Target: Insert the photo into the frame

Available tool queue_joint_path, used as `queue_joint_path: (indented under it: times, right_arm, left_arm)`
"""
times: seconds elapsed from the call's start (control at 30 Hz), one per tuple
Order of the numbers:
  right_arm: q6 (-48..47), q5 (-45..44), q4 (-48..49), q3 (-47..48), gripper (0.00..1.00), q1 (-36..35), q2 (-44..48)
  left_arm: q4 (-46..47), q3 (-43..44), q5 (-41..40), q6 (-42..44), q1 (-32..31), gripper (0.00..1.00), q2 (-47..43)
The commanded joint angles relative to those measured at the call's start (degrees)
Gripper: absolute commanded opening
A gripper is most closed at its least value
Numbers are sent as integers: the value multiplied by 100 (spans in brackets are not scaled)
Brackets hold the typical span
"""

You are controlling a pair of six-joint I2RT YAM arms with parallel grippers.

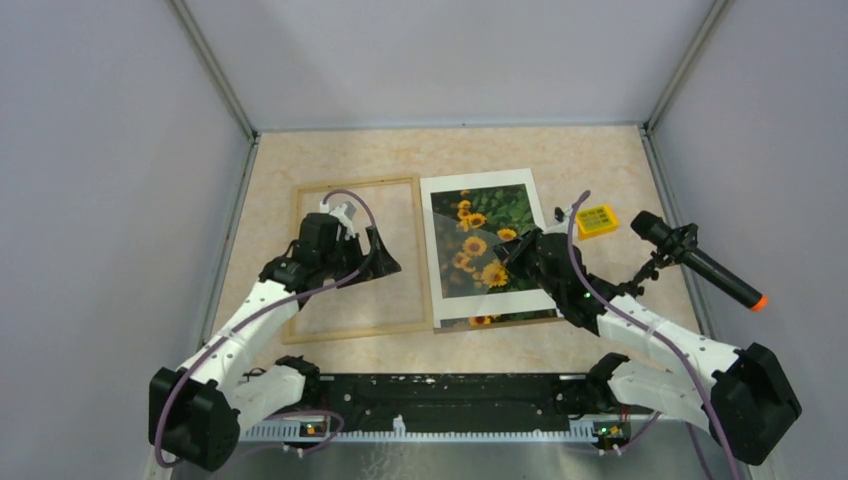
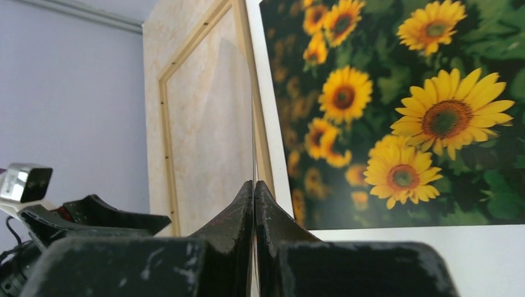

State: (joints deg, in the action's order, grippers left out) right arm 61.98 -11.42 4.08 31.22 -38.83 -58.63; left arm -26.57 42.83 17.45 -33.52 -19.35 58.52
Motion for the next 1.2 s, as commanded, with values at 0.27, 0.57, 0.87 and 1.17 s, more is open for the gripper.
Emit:
queue_joint_path:
  times: [0.27, 0.57, 0.87, 1.17]
  right_arm:
    - [-998, -606, 989, -840, 0, -159, 1026]
    - [-2128, 610, 73, -891, 27, -160, 1261]
    - [-3019, 3081, -121, -847, 44, 613, 467]
    - [-3518, 5076, -679, -211, 65, 1534, -937]
  left_arm:
    - [392, -1041, -1528, -1887, -713, 99, -522]
    - [1119, -1414, -1567, -2046, -756, 99, 546]
    - [1212, -1505, -2132, -1757, -737, 99, 1044]
    - [1149, -1560, -2277, -1107, -626, 99, 870]
